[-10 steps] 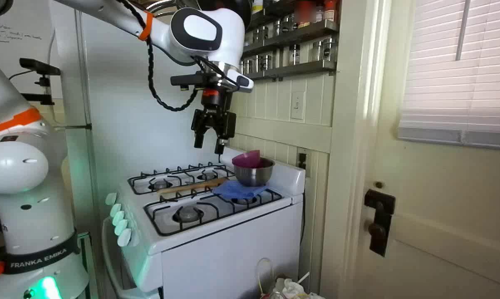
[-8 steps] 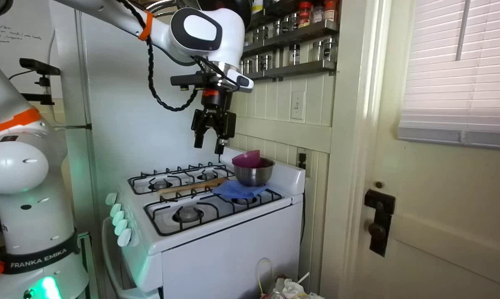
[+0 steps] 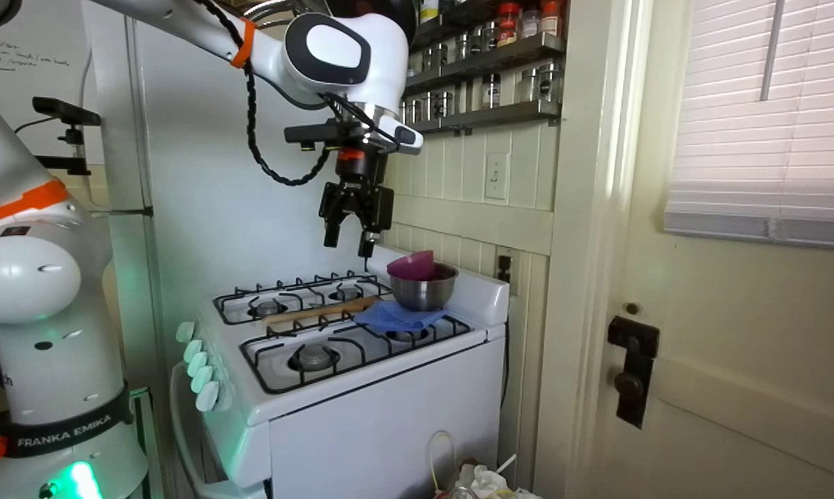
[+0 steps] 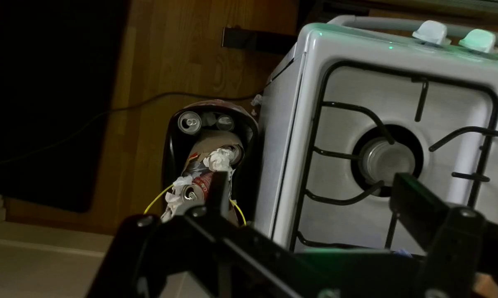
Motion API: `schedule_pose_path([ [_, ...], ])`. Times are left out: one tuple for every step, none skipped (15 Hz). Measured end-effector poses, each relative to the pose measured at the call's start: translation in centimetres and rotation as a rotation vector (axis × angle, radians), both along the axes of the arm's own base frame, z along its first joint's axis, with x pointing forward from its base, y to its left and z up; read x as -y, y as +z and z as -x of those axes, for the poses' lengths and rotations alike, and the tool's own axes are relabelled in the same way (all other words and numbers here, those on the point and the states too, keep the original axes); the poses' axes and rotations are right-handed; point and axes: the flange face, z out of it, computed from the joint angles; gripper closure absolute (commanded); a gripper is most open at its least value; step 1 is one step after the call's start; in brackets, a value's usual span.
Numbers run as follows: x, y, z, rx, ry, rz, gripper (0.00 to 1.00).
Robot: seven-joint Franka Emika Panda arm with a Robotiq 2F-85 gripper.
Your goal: Put the silver spoon in the silver bowl
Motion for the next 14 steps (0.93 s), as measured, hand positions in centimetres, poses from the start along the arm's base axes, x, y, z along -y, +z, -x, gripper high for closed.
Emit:
schedule_pose_path([
  [0.0,0.0,0.0,0.000,0.000,0.000,0.00],
  [0.0,0.0,0.0,0.000,0.000,0.000,0.00],
  [-0.1,0.0,-0.1,0.002,-0.014,-0.003,0.00],
  [-0.5,0.0,-0.2,0.004,-0.042,-0.010,0.00],
  [-1.2,-0.1,-0.5,0.005,-0.083,-0.024,0.00],
  [-2.3,-0.1,-0.9,0.004,-0.133,-0.034,0.00],
  [-3.7,0.0,-1.5,0.005,-0.187,-0.039,0.00],
  [-5.2,0.1,-2.0,0.002,-0.230,-0.041,0.00],
  [-7.0,0.2,-2.5,-0.007,-0.265,-0.038,0.00],
  [-8.7,0.2,-2.9,-0.013,-0.298,-0.028,0.00],
  [-10.5,0.1,-3.3,-0.021,-0.325,-0.013,0.00],
  [-12.2,0.0,-3.7,-0.033,-0.346,0.008,0.00],
  [-13.9,-0.3,-4.1,-0.043,-0.362,0.031,0.00],
  [-15.6,-0.7,-4.4,-0.056,-0.371,0.054,0.00],
])
